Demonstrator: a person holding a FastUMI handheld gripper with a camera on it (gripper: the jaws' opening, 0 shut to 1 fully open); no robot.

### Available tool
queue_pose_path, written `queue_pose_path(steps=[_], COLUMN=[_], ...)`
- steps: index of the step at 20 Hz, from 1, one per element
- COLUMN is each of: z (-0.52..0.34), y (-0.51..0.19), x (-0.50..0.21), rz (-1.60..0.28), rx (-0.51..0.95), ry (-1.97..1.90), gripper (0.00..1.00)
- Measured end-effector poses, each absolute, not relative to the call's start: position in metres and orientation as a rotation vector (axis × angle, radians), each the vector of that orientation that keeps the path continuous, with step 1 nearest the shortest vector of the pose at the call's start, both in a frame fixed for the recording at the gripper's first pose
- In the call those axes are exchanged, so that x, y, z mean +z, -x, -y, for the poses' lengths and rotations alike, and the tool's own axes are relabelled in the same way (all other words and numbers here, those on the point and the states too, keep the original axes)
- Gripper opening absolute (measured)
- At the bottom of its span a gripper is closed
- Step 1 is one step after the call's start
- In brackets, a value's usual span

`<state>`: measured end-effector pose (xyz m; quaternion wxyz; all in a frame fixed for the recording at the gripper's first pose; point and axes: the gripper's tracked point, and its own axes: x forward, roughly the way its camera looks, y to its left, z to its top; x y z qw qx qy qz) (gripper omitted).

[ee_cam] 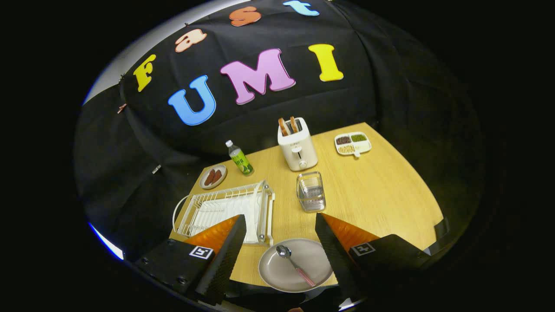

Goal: Take the plate from the dish rack, then take the spoon from the basket and place it into the plate.

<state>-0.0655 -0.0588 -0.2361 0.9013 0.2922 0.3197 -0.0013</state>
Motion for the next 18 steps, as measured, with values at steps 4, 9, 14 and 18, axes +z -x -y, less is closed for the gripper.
queue_pose_path(steps=[4, 9, 14, 18], z=[0.094, 0.121, 0.126, 0.127], y=[0.044, 0.037, 0.031, 0.031], x=[-0.174, -0.099, -0.053, -0.033], rz=[-0.522, -0.382, -0.266, -0.223], rx=[-0.037, -0.069, -0.098, -0.11], ry=[-0.465, -0.307, -0.25, -0.23], gripper=[0.99, 0.99, 0.98, 0.98])
